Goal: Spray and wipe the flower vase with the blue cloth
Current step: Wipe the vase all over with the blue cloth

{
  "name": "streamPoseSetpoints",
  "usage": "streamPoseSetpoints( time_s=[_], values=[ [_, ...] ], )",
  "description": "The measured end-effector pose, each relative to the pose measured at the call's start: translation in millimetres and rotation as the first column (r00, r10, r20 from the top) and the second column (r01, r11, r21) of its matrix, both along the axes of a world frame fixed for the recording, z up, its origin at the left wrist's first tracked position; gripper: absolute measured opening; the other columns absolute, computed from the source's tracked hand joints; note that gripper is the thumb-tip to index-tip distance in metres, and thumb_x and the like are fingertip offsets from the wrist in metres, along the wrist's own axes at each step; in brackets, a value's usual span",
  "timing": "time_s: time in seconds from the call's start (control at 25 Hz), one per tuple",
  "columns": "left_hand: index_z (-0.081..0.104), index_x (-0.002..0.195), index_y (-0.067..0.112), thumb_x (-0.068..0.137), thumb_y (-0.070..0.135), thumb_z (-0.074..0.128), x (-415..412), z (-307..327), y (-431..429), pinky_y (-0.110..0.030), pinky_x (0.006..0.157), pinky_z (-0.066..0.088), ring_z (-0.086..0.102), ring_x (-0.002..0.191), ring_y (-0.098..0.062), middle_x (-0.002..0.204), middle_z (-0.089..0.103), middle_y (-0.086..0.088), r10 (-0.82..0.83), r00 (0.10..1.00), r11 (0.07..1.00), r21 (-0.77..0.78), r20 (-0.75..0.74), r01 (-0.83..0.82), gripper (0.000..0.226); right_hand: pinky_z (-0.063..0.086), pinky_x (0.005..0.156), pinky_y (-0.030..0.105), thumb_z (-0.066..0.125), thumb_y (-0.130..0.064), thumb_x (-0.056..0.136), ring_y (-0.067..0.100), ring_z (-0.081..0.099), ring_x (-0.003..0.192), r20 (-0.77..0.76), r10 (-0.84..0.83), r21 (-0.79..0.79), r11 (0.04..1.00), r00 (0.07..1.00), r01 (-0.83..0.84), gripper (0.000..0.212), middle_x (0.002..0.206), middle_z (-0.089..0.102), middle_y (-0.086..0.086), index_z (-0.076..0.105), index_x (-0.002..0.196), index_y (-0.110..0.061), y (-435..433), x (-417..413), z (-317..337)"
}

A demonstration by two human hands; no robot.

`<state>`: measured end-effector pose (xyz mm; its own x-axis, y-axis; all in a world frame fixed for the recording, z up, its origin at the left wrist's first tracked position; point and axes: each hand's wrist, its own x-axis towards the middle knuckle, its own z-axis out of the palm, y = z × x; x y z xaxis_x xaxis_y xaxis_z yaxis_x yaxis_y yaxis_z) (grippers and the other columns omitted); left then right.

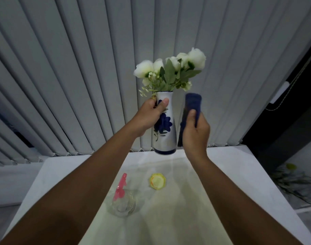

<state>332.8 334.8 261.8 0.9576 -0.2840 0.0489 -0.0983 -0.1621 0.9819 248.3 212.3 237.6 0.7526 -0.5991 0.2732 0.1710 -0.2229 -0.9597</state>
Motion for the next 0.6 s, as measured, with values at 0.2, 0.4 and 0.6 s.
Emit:
streamPoseSetpoints(
  time_s=[0.2, 0.4, 0.6],
  values=[
    [0.068, 0.108, 0.012, 0.103, 0.034, 0.055, -2.9, 0.1, -10.2, -0.042, 0.090, 0.057, 0.071, 0.092, -0.021, 0.103, 0.077, -0.014, 0.057, 0.998, 0.998, -0.043, 0.007, -0.056, 0.027, 0.042, 0.110, 0.026, 0.051, -0.005, 0.100, 0.018, 0.048, 0.138, 0.030, 0.269, -0.465, 0.856, 0.963, -0.225, 0.052, 0.151, 0.050, 0.009, 0.042, 0.151, -0.012, 11.3, 2.7, -41.5],
    [0.064, 0.114, 0.001, 0.102, 0.040, 0.056, -2.4, -5.1, -3.1, -0.050, 0.096, 0.055, 0.066, 0.088, -0.022, 0.100, 0.071, -0.014, 0.170, 0.985, 0.985, 0.006, -0.032, -0.170, 0.042, 0.025, 0.123, 0.038, 0.056, 0.016, 0.087, 0.033, 0.025, 0.151, 0.038, 0.369, -0.717, 0.657, 0.929, -0.232, 0.064, 0.160, 0.036, 0.010, 0.045, 0.147, -0.003, 2.5, -40.8, -130.3],
    [0.065, 0.112, 0.012, 0.090, 0.058, 0.056, 4.7, 2.3, 10.0, -0.051, 0.103, 0.053, 0.070, 0.108, -0.027, 0.114, 0.073, -0.012, 0.157, 0.987, 0.988, 0.009, -0.043, -0.157, 0.052, 0.051, 0.095, 0.019, 0.053, 0.008, 0.094, 0.012, 0.064, 0.119, -0.071, 0.210, -0.291, 0.931, 0.975, -0.222, 0.051, 0.130, 0.068, 0.003, 0.058, 0.139, -0.015, 1.0, -69.3, -156.4]
  ],
)
